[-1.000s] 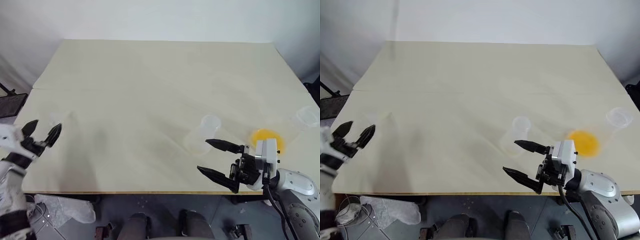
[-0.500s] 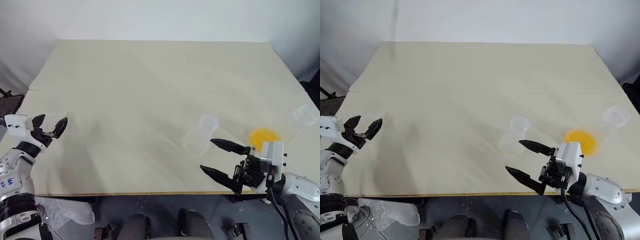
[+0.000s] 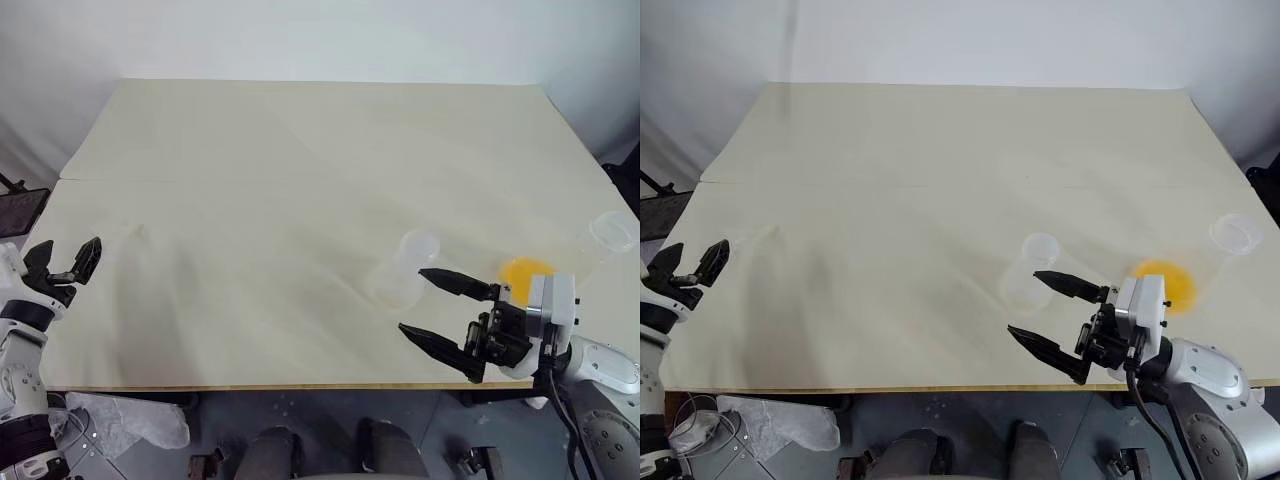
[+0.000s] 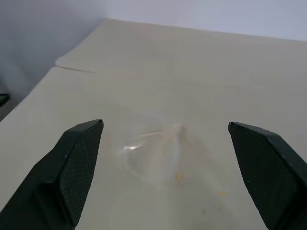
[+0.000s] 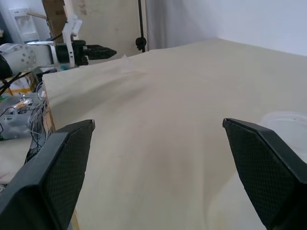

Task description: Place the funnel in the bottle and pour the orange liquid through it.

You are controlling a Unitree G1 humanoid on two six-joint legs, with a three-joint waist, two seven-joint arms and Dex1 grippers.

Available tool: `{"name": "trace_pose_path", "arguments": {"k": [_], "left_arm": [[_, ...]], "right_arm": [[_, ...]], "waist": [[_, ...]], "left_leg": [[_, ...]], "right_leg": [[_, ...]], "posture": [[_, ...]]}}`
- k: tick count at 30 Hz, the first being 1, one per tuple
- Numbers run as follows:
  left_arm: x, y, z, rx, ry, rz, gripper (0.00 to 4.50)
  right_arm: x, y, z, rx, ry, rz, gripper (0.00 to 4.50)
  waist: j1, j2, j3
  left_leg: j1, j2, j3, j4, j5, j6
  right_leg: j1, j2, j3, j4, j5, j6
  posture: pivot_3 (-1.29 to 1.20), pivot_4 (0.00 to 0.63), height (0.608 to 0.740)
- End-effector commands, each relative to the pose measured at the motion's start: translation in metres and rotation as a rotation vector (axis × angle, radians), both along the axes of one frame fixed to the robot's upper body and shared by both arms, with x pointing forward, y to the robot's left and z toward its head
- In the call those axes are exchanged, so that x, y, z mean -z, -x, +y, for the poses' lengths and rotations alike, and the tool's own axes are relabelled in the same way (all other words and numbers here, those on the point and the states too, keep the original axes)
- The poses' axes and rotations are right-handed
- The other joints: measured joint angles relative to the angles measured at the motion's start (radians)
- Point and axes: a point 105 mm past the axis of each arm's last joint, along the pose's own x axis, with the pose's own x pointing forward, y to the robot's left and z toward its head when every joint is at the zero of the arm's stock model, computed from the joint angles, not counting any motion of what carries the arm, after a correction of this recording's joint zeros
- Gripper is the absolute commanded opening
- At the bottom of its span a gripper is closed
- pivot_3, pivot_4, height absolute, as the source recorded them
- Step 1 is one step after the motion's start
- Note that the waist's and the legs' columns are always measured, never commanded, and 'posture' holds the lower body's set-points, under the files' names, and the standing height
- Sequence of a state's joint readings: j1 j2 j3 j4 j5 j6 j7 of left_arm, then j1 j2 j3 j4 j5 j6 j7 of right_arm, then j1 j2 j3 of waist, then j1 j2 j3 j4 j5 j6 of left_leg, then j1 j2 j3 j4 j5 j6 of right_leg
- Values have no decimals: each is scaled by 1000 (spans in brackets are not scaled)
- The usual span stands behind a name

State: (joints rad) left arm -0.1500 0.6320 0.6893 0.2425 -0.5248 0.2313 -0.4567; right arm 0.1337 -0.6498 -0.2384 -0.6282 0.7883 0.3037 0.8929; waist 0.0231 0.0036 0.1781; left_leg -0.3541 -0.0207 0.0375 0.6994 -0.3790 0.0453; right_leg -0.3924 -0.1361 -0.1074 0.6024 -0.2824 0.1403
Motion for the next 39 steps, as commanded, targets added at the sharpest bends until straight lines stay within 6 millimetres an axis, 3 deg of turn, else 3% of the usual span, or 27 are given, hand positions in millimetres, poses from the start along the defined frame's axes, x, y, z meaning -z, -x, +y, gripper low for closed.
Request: {"name": "trace_pose_path", "arguments": {"k": [1, 14, 17, 21, 29, 33, 39], "left_arm": [[-8, 0, -2, 16, -3, -27, 4428], [12, -48, -16, 117, 1, 62, 4428], [19, -54, -15, 108, -9, 107, 3853], [19, -55, -15, 129, -3, 125, 2607], [-3, -57, -18, 222, -33, 95, 23], [-35, -64, -51, 408, -105, 8, 23], [-65, -71, -101, 644, -187, -46, 23]], "right_arm": [[-3, 0, 3, -18, -2, -21, 4500], [-2, -1, 2, 8, 20, -21, 4500], [-3, 0, 0, 31, 21, -25, 4500], [-4, 2, -2, 46, 24, -27, 4500], [-6, 2, -6, 55, 15, -35, 4500], [-9, 2, -8, 49, 2, -47, 4500], [-8, -1, -10, 65, 8, -52, 4500]], "waist": [[2, 0, 0], [1, 0, 0], [1, 0, 0], [0, -1, 0], [2, -1, 0], [3, -1, 0], [0, -1, 0]], "left_leg": [[0, 0, 0, 0, 0, 0], [0, 0, 1, 0, 0, 0], [0, 0, 1, 0, 0, 0], [0, 0, 1, 0, 0, 0], [0, 0, 1, 0, 0, 0], [0, 0, 1, 0, 0, 0], [-1, 0, 1, 0, 0, 0]], "right_leg": [[0, 0, 0, 0, 0, 0], [0, 1, -1, 0, 0, 0], [0, 1, -2, 0, 0, 0], [0, 1, -2, 0, 0, 0], [0, 1, -2, 0, 0, 0], [0, 0, -2, 0, 0, 0], [0, 1, -2, 0, 0, 0]], "posture": [[0, 150, 740], [0, 150, 740], [0, 150, 740], [0, 150, 740], [0, 150, 740], [0, 150, 740], [0, 150, 740]]}}
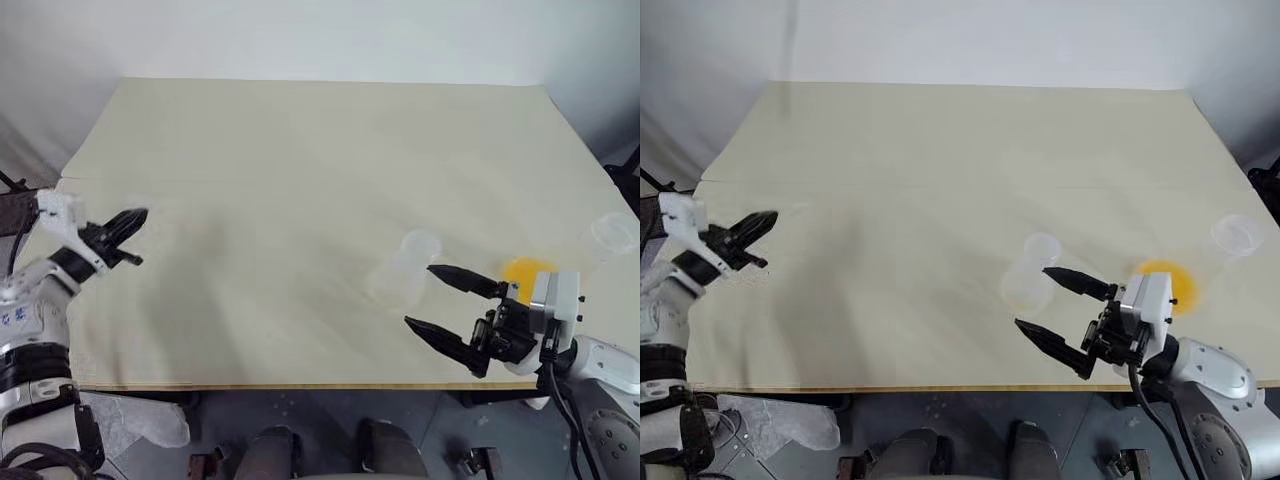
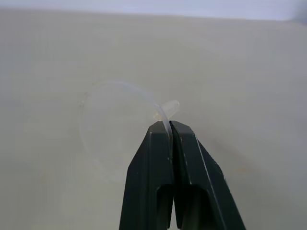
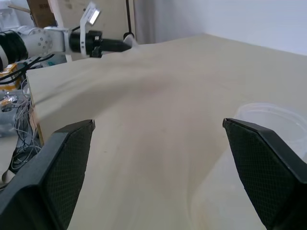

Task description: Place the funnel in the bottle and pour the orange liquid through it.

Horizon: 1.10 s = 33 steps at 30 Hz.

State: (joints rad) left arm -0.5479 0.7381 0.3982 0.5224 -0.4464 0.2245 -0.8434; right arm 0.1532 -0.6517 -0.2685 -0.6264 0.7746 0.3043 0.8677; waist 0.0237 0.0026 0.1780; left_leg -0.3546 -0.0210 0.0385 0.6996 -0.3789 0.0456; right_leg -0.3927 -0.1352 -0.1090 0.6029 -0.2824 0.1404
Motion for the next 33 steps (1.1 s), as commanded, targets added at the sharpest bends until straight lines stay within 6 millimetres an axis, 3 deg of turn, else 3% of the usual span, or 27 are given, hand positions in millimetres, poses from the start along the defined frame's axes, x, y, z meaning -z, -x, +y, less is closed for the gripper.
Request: {"name": "trace_pose_path", "arguments": {"k": [1, 6, 16, 23, 33], "left_arm": [[-31, -2, -34, 155, -63, -69, 23], [-60, -7, -120, 519, -160, -130, 23], [-99, 1, -213, 986, -292, -304, 23], [-105, 16, -258, 1250, -393, -391, 23], [-93, 25, -288, 1407, -549, -403, 23]], "right_arm": [[-10, 1, -3, 10, -2, -58, 4500], [-10, -2, -10, 54, 12, -79, 4500], [-9, 3, -24, 150, 44, -101, 4500], [-7, 12, -29, 215, 53, -107, 4500], [-2, 19, -39, 307, 32, -106, 4500]], "waist": [[0, 0, 0], [7, 0, 0], [2, -1, 1], [6, -1, 1], [4, -1, 1]], "left_leg": [[0, 0, 0, 0, 0, 0], [-1, -1, 0, 1, 0, 1], [-2, 0, 3, 1, 1, 1], [-3, 0, 4, 1, 1, 2], [-5, 0, 4, 1, 1, 3]], "right_leg": [[0, 0, 0, 0, 0, 0], [1, 1, 0, 0, 0, 0], [0, 3, 0, -2, 0, 1], [0, 3, -1, -4, 0, 1], [0, 2, -1, -7, 1, 2]], "posture": [[0, 150, 740], [0, 150, 740], [0, 150, 740], [0, 150, 740], [0, 150, 740]]}}
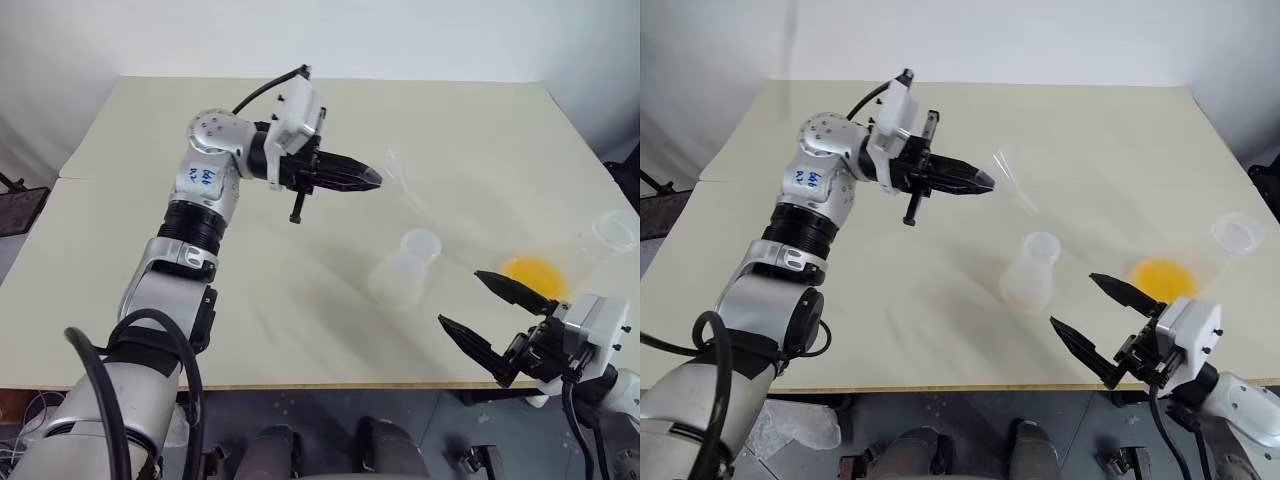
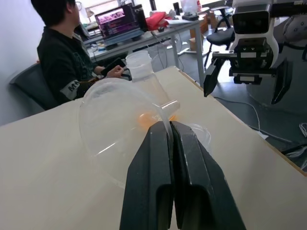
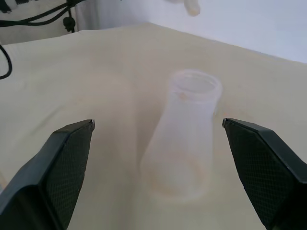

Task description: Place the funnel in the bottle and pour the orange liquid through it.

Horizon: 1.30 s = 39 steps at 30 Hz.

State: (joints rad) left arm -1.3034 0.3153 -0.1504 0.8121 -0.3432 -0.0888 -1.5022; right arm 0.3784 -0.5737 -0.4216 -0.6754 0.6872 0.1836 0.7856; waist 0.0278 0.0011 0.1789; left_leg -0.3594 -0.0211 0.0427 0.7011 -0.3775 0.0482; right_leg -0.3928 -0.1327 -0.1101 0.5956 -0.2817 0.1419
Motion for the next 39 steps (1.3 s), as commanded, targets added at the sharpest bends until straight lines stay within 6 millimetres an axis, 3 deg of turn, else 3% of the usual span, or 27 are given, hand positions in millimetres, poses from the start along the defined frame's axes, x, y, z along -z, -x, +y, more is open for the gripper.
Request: {"name": "trace_pose_path", "arguments": {"k": [1, 21, 39], "left_arm": [[-1, 11, -8, 119, -102, -80, 23], [18, 11, -37, 183, -259, -254, 23], [17, 16, -53, 241, -351, -442, 23]], "right_arm": [[-11, 5, -1, 27, 12, -65, 4500], [-7, 11, 0, 99, 14, -65, 4500], [-4, 11, -2, 132, 26, -58, 4500]], "waist": [[1, 0, 0], [15, 0, 0], [25, 0, 0]], "left_leg": [[0, 0, 0, 0, 0, 0], [-2, 0, 1, 1, 0, 2], [-6, -1, 1, 3, 0, 4]], "right_leg": [[0, 0, 0, 0, 0, 0], [0, 0, 0, -2, 0, 0], [-2, 0, 0, -4, 0, 0]], "posture": [[0, 150, 740], [0, 150, 740], [0, 150, 740]]}}
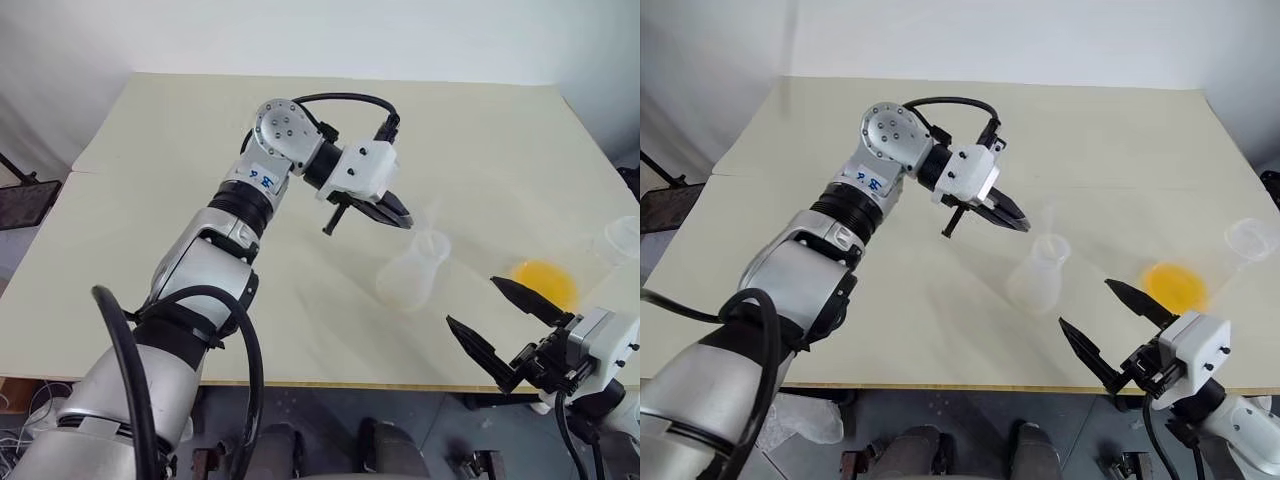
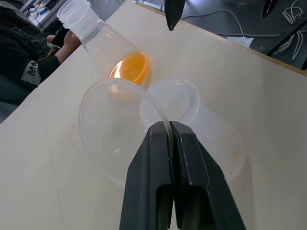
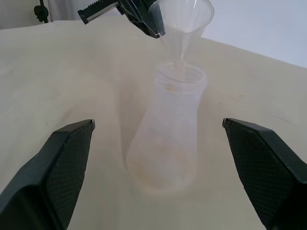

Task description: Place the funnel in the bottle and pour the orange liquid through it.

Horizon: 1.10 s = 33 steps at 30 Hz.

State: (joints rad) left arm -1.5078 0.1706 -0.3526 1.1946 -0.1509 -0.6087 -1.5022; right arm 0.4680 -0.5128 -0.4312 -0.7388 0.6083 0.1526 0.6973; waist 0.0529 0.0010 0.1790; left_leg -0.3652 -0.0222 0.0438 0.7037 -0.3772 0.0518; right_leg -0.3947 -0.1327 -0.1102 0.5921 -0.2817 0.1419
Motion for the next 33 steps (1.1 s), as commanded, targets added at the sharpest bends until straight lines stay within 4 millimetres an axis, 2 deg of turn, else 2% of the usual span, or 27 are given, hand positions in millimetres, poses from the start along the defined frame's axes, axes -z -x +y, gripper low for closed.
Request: {"name": "trace_pose_path", "arguments": {"k": [1, 3, 4, 5, 7, 17, 21, 25, 29, 33], "left_arm": [[-10, 13, -4, 118, -85, -76, 23], [-9, 15, -6, 128, -92, -89, 23], [-9, 15, -6, 132, -93, -92, 460], [-10, 15, -6, 133, -93, -93, 580], [-11, 16, -7, 135, -90, -93, 1173], [-19, 17, -8, 140, -53, -92, 4466], [-21, 18, -8, 145, -40, -84, 4488], [-35, 18, -5, 130, 38, -27, 4488], [-50, 13, 9, 72, 124, 101, 4488], [-54, 2, 32, -5, 217, 242, 4488]], "right_arm": [[-9, 4, 2, 2, 10, -48, 4500], [-8, 4, 2, 5, 11, -47, 4500], [-8, 4, 2, 6, 12, -47, 4500], [-8, 4, 2, 7, 11, -47, 4500], [-8, 5, 2, 8, 12, -47, 4500], [-7, 5, 0, 14, 17, -53, 4500], [-8, 4, -1, 14, 22, -56, 4500], [-10, 6, -3, 20, 26, -61, 4500], [-12, 10, -9, 47, 30, -64, 4500], [-12, 15, -18, 100, 29, -49, 4500]], "waist": [[0, 0, 0], [0, 0, 0], [0, 0, 0], [0, 0, 0], [0, 0, 0], [1, 0, 0], [1, 0, 0], [1, 0, 0], [-1, 0, 0], [-2, 0, 0]], "left_leg": [[-1, 0, 0, 0, 0, 0], [-2, 0, 0, 1, 0, 0], [-2, 0, 0, 2, 0, 0], [-2, 0, 0, 2, 0, 0], [-3, 0, -1, 3, 0, 0], [-4, 0, -1, 5, -1, 1], [-4, 0, -1, 5, -1, 2], [-4, 0, -1, 6, -1, 2], [-4, 0, -1, 7, -1, 2], [-4, 0, -2, 7, -1, 2]], "right_leg": [[0, 0, 0, 0, 0, 0], [-1, 0, 0, 0, 0, 0], [-1, 0, 0, 0, 0, 0], [-1, 0, 0, 0, 0, 0], [-1, 0, -1, 0, 0, 0], [-1, 0, -1, 0, 0, 0], [-1, 0, -1, 1, 0, 0], [-1, 0, -1, 1, 0, 0], [-1, 0, -1, 1, 0, 0], [-1, 0, -1, 2, 0, 0]], "posture": [[0, 150, 740], [0, 150, 740], [0, 150, 740], [0, 150, 740], [0, 150, 740], [0, 150, 740], [0, 150, 740], [0, 150, 740], [0, 150, 740], [0, 150, 740]]}}
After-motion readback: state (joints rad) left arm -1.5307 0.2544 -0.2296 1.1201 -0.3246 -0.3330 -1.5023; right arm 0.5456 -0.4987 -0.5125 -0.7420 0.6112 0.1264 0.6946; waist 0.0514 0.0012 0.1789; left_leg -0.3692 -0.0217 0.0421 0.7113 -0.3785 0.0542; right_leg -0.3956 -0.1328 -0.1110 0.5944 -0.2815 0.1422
